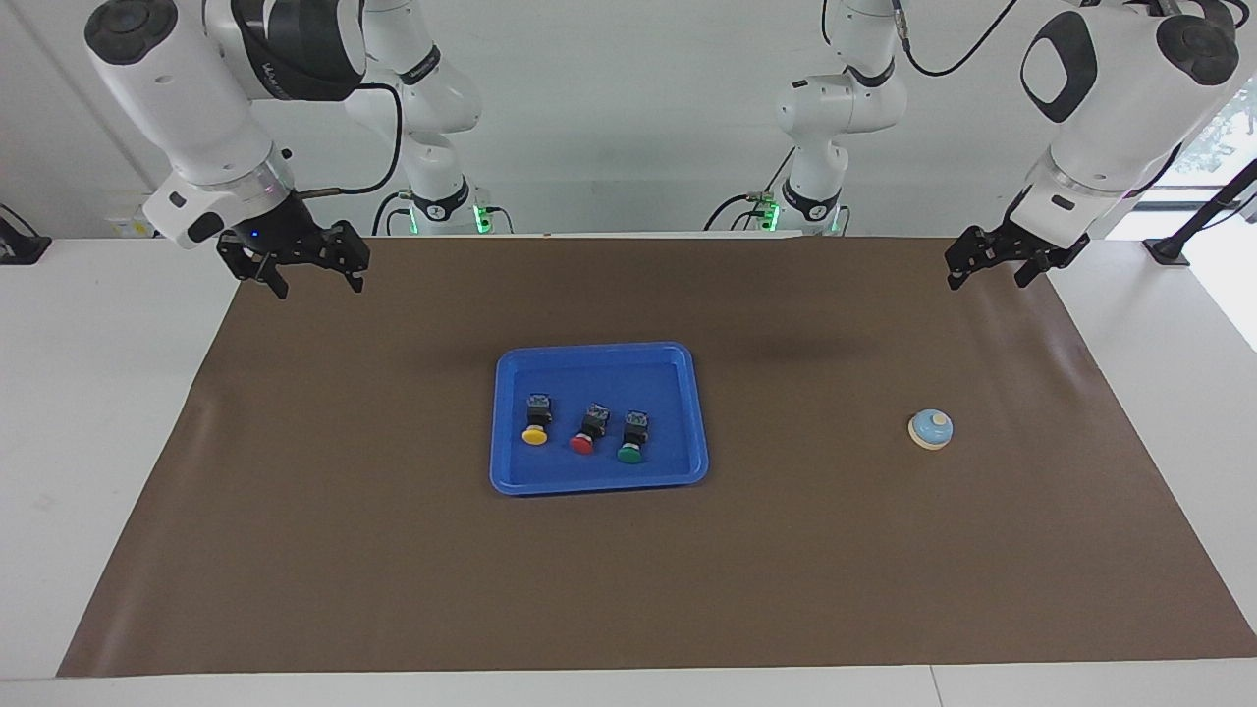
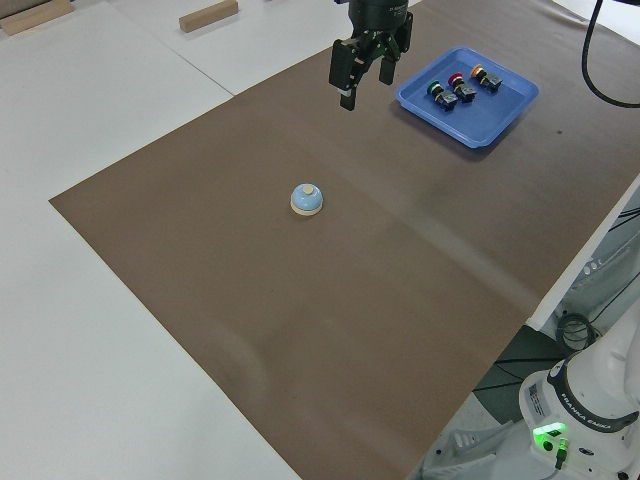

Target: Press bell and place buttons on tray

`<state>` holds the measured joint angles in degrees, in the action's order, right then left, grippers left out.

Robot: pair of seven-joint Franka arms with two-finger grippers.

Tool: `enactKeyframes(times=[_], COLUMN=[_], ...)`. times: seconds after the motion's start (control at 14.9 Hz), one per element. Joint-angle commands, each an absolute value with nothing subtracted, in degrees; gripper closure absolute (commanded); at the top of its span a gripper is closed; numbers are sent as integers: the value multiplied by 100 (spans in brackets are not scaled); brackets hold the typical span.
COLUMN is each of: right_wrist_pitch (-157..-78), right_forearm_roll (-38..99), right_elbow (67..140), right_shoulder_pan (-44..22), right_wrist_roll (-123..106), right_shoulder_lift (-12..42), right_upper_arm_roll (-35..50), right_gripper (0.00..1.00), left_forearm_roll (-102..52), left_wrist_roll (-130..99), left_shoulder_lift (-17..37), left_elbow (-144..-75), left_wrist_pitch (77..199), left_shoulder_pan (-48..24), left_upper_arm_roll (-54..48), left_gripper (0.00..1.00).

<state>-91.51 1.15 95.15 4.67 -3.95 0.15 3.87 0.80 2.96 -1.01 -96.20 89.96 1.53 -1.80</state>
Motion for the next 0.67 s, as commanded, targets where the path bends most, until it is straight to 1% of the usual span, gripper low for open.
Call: enactKeyframes(times=[0.0,0.6], right_wrist_pitch=[-9088,-9088], right_forearm_roll=[202,202], right_elbow=[9562,9562], right_shoulder_pan=[545,545], right_wrist_roll=[-378,-378], right_shoulder_lift=[-53,-53], right_upper_arm_roll=[439,439], right_gripper=[0,0], left_forearm_roll=[132,141], left_wrist_roll=[211,228], left_shoulder_lift=[-123,-132], left_elbow=[-9413,-9369], left_wrist_pitch=[8719,8780], left_shoulder_pan=[79,97], left_upper_arm_roll=[-158,-255], left_gripper=[0,0])
